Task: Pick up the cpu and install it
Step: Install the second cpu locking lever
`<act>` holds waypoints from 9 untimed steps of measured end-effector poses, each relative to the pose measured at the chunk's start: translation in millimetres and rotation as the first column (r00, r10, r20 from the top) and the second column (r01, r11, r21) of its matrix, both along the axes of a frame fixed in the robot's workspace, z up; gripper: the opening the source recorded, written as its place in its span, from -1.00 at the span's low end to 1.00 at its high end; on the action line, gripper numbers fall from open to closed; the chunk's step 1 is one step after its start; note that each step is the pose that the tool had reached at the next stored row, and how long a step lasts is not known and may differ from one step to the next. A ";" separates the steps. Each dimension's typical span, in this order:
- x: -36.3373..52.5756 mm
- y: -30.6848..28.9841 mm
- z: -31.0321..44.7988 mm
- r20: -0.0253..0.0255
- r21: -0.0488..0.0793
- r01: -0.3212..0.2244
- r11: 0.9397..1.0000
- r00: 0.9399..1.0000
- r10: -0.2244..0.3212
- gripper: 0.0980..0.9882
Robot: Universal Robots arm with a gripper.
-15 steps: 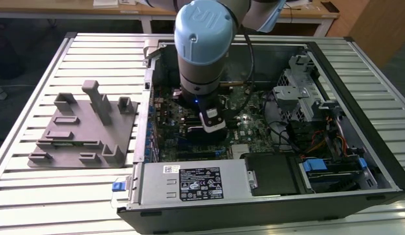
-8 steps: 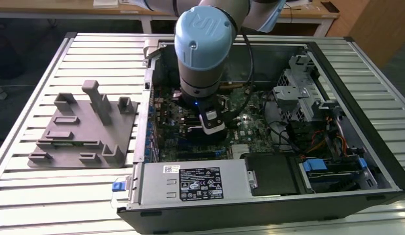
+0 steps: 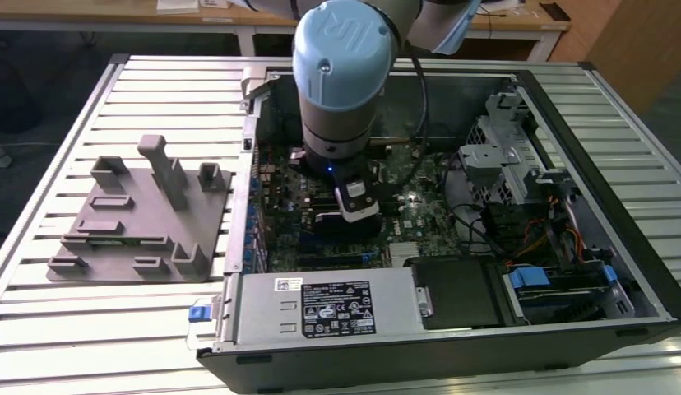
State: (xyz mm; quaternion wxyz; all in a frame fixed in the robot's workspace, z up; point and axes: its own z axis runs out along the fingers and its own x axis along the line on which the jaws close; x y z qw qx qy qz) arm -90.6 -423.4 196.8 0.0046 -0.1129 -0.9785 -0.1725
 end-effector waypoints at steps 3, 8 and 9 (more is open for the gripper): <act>0.0 0.0 10.6 0.000 0.000 0.000 1.000 1.000 0.000 -0.98; 0.2 0.0 15.2 0.000 -0.003 0.000 1.000 1.000 0.000 -0.98; 0.3 0.0 15.4 0.000 -0.006 0.000 1.000 1.000 0.000 -0.98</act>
